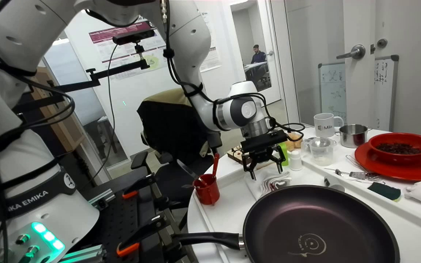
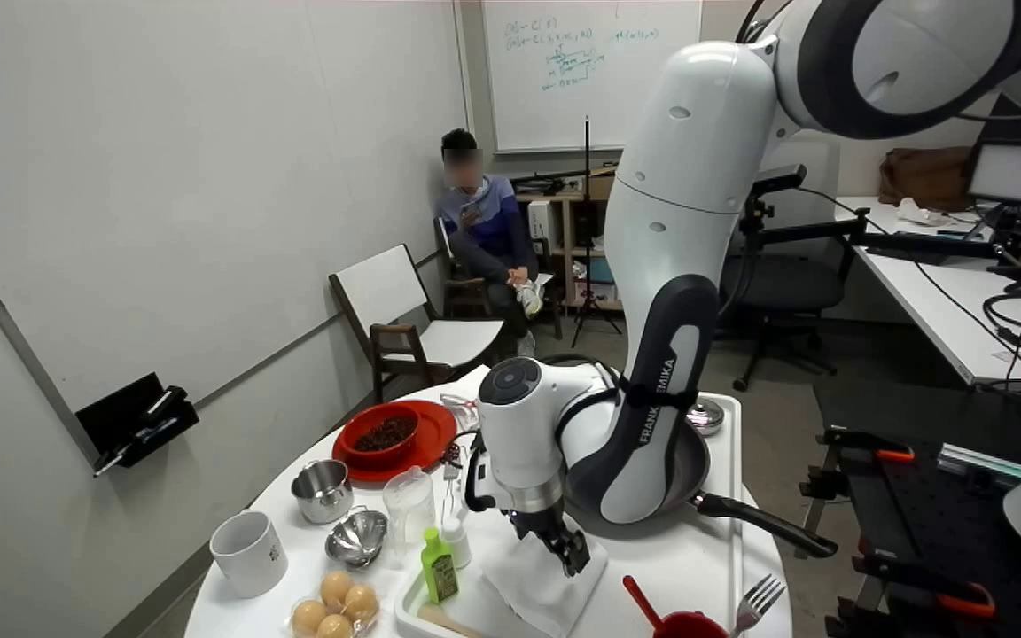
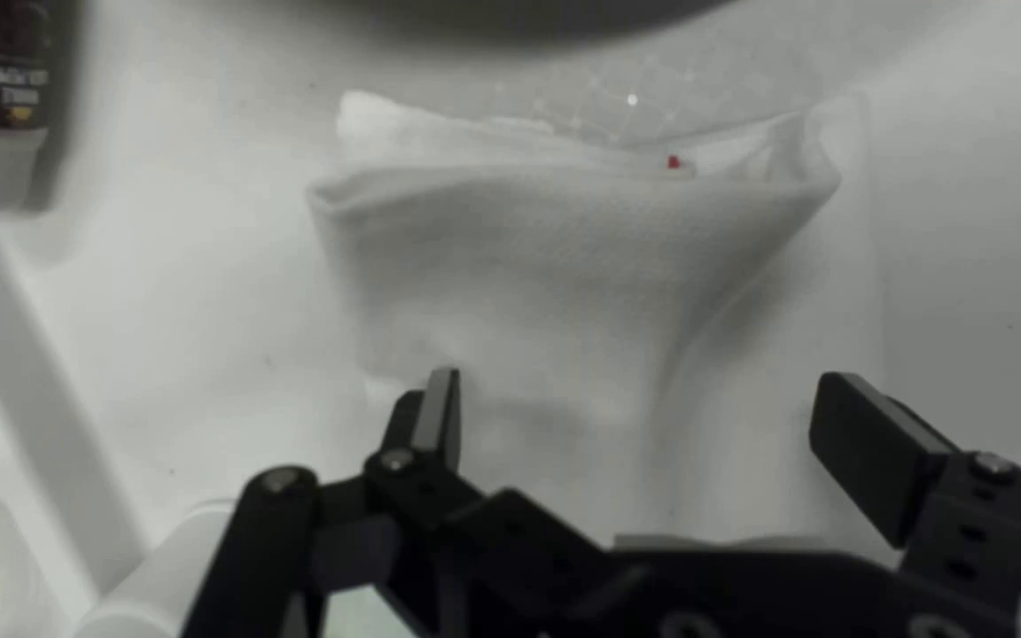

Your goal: Use the white towel to wipe the pan

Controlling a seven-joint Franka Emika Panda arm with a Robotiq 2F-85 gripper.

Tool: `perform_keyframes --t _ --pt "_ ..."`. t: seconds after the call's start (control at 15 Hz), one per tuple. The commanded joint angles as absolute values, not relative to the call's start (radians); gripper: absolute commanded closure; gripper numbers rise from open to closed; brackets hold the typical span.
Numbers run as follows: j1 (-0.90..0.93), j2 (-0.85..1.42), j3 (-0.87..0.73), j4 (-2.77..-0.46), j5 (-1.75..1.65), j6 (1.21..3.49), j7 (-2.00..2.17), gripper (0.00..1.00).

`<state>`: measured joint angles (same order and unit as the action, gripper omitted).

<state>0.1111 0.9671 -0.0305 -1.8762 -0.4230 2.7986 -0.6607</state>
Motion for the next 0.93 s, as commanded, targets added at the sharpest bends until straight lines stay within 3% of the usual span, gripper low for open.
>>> perform_keyframes --t 0.0,0.07,0.2,0.27,0.8,0.87 --pt "0.123 1.019 -0.046 -1.831 -0.465 2.803 -0.629 0.04" --pt "0.125 1.026 -0.048 -1.827 -0.468 2.804 -0.628 0.05" --pt "0.125 1.039 -0.046 -1.818 -0.47 2.802 -0.627 0.29" --pt "0.126 1.043 -0.046 -1.815 -0.47 2.803 -0.626 0.32" --pt "0.117 1.038 -0.041 -1.802 -0.463 2.816 -0.603 0.93" --pt "0.117 1.037 -0.042 -1.802 -0.464 2.819 -0.599 0.94"
